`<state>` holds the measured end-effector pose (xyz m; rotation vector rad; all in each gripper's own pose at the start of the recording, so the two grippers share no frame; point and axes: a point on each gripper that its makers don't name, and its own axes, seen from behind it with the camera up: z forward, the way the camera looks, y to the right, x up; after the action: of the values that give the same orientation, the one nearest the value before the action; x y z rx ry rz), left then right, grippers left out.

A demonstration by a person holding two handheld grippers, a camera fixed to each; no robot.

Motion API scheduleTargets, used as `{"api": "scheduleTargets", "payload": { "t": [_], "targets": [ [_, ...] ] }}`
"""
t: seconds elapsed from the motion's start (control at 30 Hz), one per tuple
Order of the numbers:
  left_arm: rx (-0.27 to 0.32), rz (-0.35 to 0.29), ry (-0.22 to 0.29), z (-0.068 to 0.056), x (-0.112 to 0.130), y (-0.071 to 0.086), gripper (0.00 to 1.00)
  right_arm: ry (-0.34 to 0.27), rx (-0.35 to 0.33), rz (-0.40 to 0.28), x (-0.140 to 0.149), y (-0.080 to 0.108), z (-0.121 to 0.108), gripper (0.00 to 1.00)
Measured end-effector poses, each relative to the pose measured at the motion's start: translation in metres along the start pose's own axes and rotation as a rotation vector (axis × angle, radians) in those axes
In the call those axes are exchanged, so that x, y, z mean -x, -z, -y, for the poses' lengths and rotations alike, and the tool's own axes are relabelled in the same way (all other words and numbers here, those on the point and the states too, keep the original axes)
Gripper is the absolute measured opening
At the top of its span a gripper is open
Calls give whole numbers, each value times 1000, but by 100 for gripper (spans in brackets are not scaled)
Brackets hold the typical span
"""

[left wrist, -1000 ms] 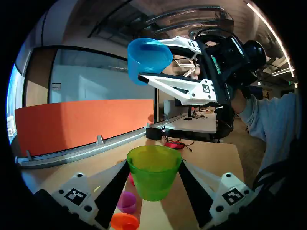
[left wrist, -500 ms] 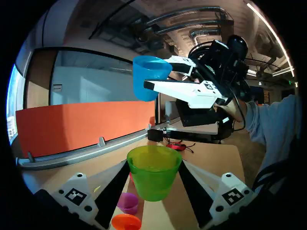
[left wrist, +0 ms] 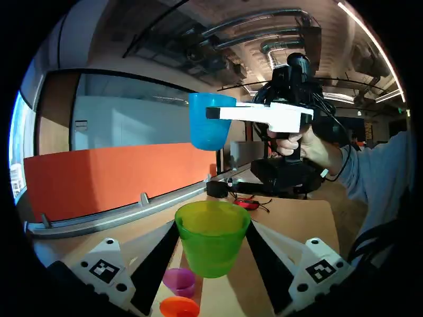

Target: Pour water

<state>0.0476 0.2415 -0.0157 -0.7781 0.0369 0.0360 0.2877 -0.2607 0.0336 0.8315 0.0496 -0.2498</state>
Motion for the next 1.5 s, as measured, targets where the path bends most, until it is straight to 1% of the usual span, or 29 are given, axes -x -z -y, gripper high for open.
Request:
{"api": "scheduleTargets", "payload": {
  "t": [0.1, 0.3, 0.43, 0.77, 0.9, 1.07, 1.2, 1.5],
  "targets": [
    [-5, -2, -2, 2, -3, 2, 86, -44, -5, 1, 2, 2, -1, 89],
    [-18, -3, -4, 5, -6, 7, 86, -46, 16, 4, 8, 7, -6, 89],
    [-30, -3, -7, 9, -7, 13, 86, -48, 35, 13, 15, 11, -13, 89],
    [-46, -7, -7, 14, -9, 26, 86, -68, 71, 38, 35, 27, -26, 89],
    [-45, -7, -9, 13, -8, 30, 86, -79, 77, 45, 41, 32, -28, 89],
    [-44, -4, -12, 12, -6, 30, 86, -86, 82, 53, 48, 36, -29, 89],
    [-49, -4, -16, 12, -7, 32, 86, -94, 80, 56, 52, 37, -29, 89],
    [-35, 1, -8, 9, -3, 32, 86, -113, 80, 69, 62, 38, -28, 89]
  ]
}}
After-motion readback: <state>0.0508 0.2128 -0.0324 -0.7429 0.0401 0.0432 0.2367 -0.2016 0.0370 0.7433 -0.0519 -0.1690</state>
